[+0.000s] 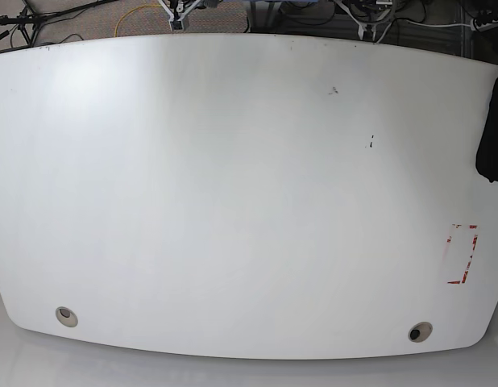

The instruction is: Fold the T-shirt properly

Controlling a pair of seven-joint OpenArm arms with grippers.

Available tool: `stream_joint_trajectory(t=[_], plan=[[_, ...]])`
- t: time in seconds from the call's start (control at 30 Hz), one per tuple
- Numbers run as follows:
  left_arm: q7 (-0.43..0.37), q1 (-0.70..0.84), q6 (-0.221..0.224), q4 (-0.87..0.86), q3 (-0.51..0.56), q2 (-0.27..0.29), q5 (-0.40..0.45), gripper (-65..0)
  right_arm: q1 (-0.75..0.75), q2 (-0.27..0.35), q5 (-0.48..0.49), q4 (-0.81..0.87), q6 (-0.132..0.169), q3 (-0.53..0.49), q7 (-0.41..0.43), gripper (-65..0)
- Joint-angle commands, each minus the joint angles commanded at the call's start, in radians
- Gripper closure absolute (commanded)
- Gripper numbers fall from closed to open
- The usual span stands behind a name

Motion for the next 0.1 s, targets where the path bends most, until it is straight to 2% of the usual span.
stream_joint_trajectory(t=[0.1], plan=[[-0.002, 0.009, 0.0, 0.003, 0.002, 0.0, 0.0, -38.9, 0.0, -0.002, 0.0, 0.0, 0.0, 0.0, 0.0, -10.1]])
